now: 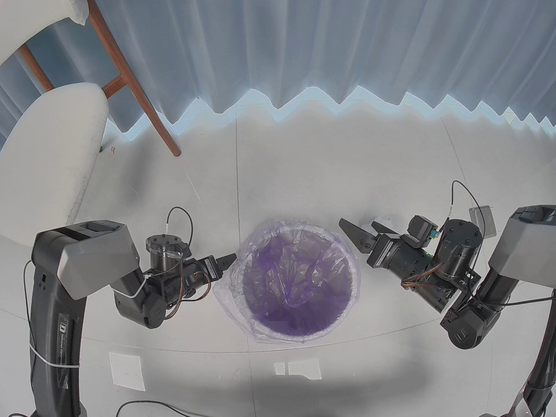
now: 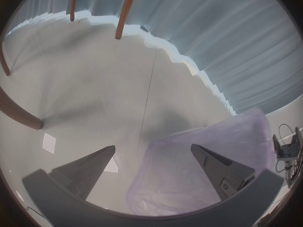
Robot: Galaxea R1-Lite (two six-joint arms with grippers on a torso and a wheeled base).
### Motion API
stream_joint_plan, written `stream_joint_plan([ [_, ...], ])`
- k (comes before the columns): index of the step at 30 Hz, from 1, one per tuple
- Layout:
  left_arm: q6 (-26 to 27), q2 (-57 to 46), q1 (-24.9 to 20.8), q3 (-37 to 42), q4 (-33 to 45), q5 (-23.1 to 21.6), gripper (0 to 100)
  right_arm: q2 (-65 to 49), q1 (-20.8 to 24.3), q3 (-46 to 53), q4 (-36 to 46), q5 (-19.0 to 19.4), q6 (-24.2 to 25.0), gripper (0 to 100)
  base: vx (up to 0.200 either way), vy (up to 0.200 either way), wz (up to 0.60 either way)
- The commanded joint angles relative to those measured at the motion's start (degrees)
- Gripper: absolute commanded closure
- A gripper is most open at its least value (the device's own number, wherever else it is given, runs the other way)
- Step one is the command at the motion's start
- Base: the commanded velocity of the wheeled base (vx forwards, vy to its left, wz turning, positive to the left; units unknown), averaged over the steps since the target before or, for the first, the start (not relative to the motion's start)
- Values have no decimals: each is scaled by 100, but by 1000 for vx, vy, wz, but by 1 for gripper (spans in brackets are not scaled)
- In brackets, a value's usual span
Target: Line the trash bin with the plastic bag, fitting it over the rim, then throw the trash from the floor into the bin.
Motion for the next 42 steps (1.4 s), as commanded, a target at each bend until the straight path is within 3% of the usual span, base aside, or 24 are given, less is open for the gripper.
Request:
stream_joint_plan([
  [1, -80, -1296, 166, 1637, -1124, -14, 0, -145, -20, 648, -128, -369, 104, 0, 0, 0, 0],
  [9, -441, -2904, 562, 4036, -2425, -14, 0, -619, 164, 2204, -119, -422, 474, 0, -75, 0, 0],
  [13, -845, -3379, 641, 4300, -2399, 56, 0, -276, 234, 2696, -128, -422, 438, 0, -200, 0, 0],
  [20, -819, -4021, 834, 4309, -2399, 241, 0, 726, 779, 2688, -146, -651, 403, 0, -57, 0, 0],
  [23, -854, -4240, 869, 4362, -2399, 302, 0, 972, 990, 2503, -146, -712, 351, 0, 0, 0, 0],
  [27, -739, -4399, 957, 4502, -2399, 654, 0, 1613, 1316, 1448, -102, -712, 140, 0, 0, 150, 0],
  [35, -748, -4636, 904, 4740, -2399, 707, 0, 2044, 1491, 235, 575, -747, -71, 0, 0, 200, 0],
  [39, -775, -4697, 843, 4792, -2399, 680, 0, 2149, 1526, -213, 1006, -888, -71, 0, 0, 50, 0],
  [42, -739, -4741, 605, 4968, -2399, 724, 0, 2457, 1526, -767, 1436, -1354, -63, 0, 0, 0, 0],
])
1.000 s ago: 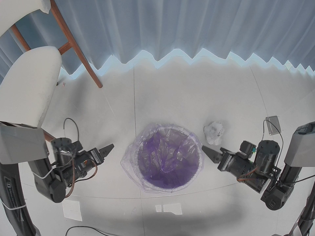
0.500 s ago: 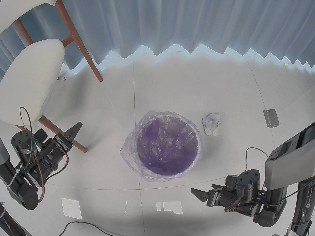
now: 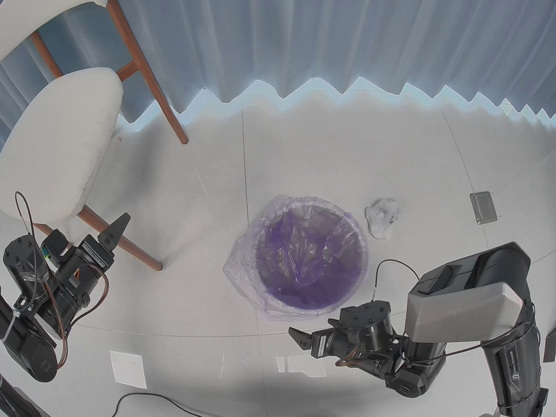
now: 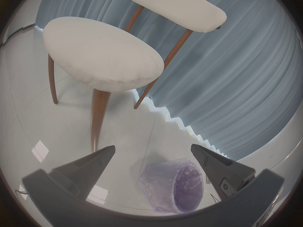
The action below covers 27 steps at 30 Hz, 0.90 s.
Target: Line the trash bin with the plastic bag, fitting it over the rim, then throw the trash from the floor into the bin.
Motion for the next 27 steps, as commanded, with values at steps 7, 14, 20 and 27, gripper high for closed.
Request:
stream_joint_plan([
  [7, 1, -514, -363, 377, -3, 15, 0, 660, 55, -841, 389, -740, 67, 0, 0, 0, 0],
  [14, 19, -558, -468, 456, -3, 33, 0, 783, 143, -1324, 512, -1153, 532, 0, 0, 0, 0],
  [20, 19, -831, -530, 631, -3, 33, 0, 783, 283, -1641, 943, -1706, 796, 0, 0, 0, 0],
  [27, 19, -1217, -538, 798, 6, 33, 0, 775, 582, -1984, 1444, -1979, 1235, 0, 0, 0, 0],
])
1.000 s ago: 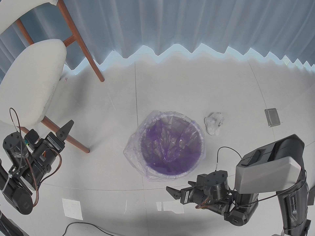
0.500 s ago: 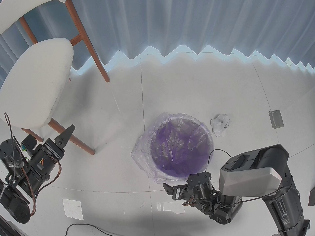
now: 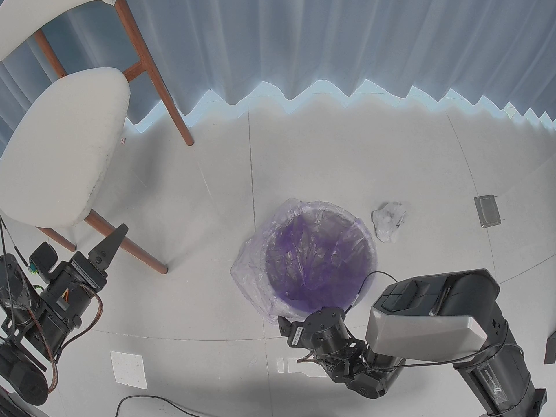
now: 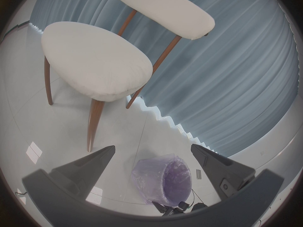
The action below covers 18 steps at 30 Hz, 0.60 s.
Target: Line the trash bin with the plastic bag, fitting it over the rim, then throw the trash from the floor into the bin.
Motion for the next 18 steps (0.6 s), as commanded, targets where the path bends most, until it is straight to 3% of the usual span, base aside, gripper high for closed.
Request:
stream_joint_plan([
  [1, -3, -345, -12, 129, -3, 5, 0, 1, 125, -248, 337, -32, 119, 0, 0, 0, 0],
  [11, 6, -653, -21, 129, 6, -4, 0, -227, 81, -802, 2068, -41, 445, 0, 0, 0, 0],
  [18, 6, -750, -65, 129, 6, 5, 0, -570, 37, -292, 1831, -111, 699, 0, 0, 0, 0],
])
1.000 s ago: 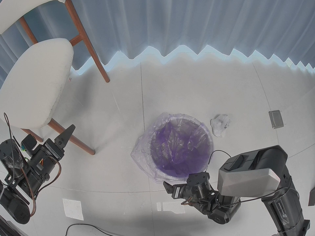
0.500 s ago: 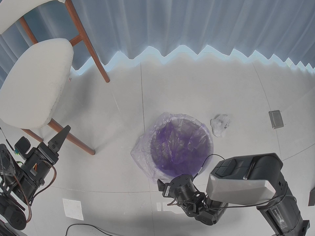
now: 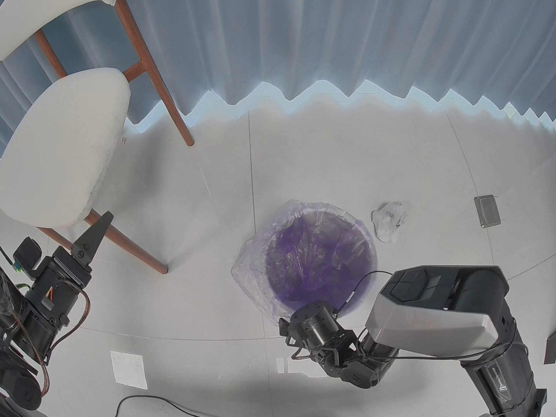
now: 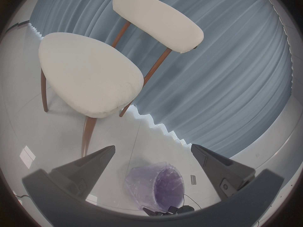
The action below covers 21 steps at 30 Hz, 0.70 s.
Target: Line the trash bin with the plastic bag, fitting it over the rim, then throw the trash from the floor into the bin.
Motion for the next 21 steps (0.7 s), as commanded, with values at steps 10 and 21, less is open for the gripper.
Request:
stream_joint_plan([
  [10, 0, -96, -137, 101, -2, 3, 0, -238, -584, -90, -232, 610, -782, 0, 0, 0, 0],
  [21, 0, -113, -128, 101, -2, 3, 0, 518, -1102, -1514, -100, 812, -1547, 0, 0, 0, 0],
])
